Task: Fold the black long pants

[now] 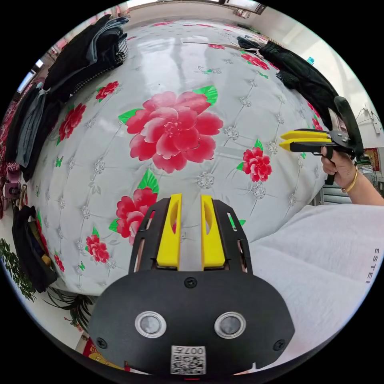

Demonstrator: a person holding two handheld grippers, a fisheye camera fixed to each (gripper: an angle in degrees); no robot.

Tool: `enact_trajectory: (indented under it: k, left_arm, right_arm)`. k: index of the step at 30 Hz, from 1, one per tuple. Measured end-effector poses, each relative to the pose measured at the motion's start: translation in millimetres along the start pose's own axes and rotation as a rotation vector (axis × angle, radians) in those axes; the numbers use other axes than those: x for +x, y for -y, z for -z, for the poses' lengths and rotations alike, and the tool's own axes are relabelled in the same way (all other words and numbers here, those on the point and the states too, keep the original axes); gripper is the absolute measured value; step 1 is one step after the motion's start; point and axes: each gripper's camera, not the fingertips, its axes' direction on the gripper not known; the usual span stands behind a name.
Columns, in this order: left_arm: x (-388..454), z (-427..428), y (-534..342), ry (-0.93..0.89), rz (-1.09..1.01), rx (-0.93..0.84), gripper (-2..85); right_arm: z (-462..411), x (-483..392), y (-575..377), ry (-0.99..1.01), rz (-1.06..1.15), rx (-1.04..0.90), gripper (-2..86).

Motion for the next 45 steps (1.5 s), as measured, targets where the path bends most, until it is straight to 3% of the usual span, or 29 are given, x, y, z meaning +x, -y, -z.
enact_trajectory:
  k: [6,14,18,21,26,31,37,41,45]
  left_arm:
    - [59.8,-34.0,41.5,0.040,0.029,-0.126,7.6]
    - [72.7,-38.4,63.7,0.083,0.069,-0.140,7.2]
    - [72.8,-38.6,70.4,0.090,0.084,-0.146,7.3]
    - [67.5,-38.2,76.7,0.076,0.115,-0.163,7.4]
    - [59.2,-36.3,83.9,0.060,0.125,-0.188,7.5]
    - [47.7,-30.5,80.1,0.036,0.107,-0.169,7.5]
    - [38.6,-18.4,62.5,0.040,0.035,-0.101,4.1]
    - [28.3,9.3,32.0,-0.104,0.012,0.041,4.8]
    - [4.8,35.7,-10.0,-0.168,0.051,0.148,6.9]
  right_arm:
    - [135.0,107.1,-56.3,-0.258,-0.230,0.361,10.4]
    - [346.1,303.5,-114.2,-0.641,-0.595,0.512,12.5]
    - [397.0,380.5,-125.1,-0.621,-0.785,0.539,11.4]
    - [375.9,411.7,-124.9,-0.545,-0.884,0.518,8.4]
    - [362.6,359.2,-126.4,-0.659,-0.887,0.650,1.7]
    - [366.3,247.3,-132.2,-0.688,-0.711,0.722,0.0]
    - [330.4,66.6,-104.3,-0.323,-0.260,0.762,-0.2]
    - [263.2,-70.9,-24.2,-0.118,0.079,0.642,0.1]
    - [198.9,-185.5,55.4,0.299,0.371,0.417,1.5]
